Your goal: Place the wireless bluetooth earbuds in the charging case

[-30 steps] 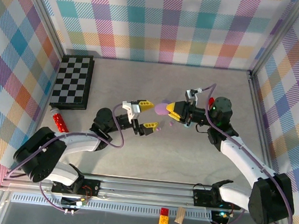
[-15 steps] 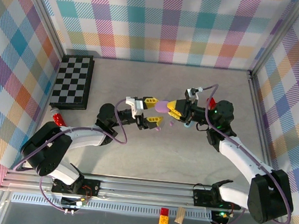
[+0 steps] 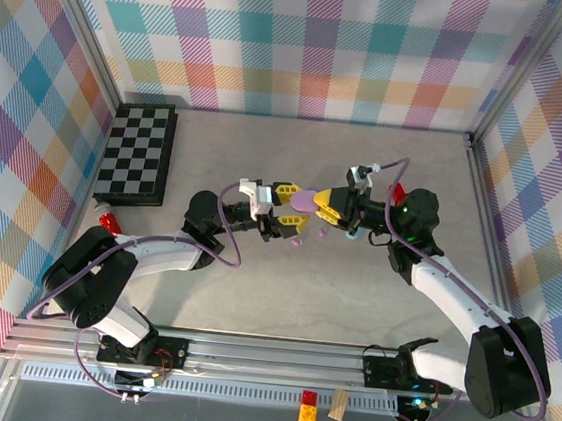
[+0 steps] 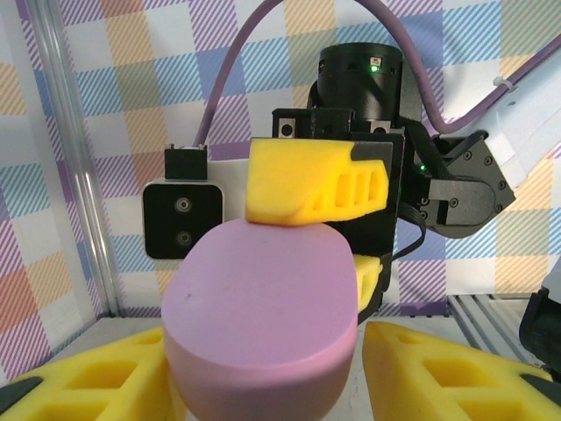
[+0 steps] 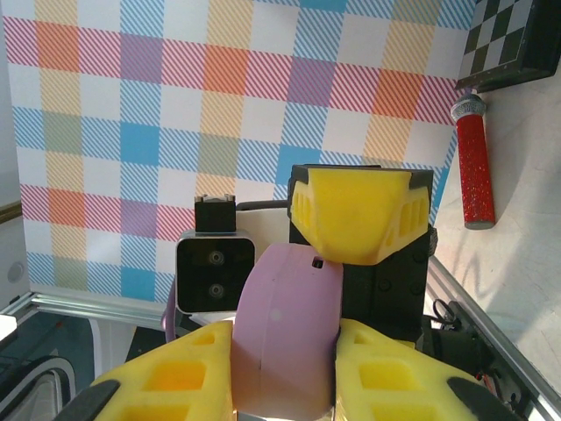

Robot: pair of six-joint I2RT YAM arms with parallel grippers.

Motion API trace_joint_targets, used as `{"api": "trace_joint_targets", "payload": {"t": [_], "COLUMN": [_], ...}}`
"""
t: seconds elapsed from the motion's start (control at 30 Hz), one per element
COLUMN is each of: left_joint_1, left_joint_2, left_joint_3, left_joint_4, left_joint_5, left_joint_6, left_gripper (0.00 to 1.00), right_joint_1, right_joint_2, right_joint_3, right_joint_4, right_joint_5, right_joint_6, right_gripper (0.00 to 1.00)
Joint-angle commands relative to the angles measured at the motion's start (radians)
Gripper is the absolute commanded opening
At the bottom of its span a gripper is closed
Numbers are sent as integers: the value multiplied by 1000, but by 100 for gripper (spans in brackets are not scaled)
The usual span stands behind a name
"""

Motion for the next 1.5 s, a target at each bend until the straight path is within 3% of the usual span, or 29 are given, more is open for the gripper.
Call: {"api": "trace_joint_targets", "payload": {"t": [0.0,0.47,1.13,1.47], "left_joint_1": [-8,-8,-8,-8], "left_joint_2": [8,4,8,8], "left_joint_3": [25,28,32,37], "left_joint_4": [55,53,52,51], "left_joint_5": [30,46,67,80], "left_joint_6": [-10,-18,-32,-40], "left_gripper": [51,40,43,40], "right_joint_1": [4,5,5,5], "right_joint_2": [2,2,-2,-5], "right_joint_3": [9,17,22,26], "right_joint_4": [41,-5,-32,-62], "right_joint_5": [-17,-18,-17,-17], "right_joint_6": [-10,-36,-51,-72], "right_gripper": [10,9,9,9]}}
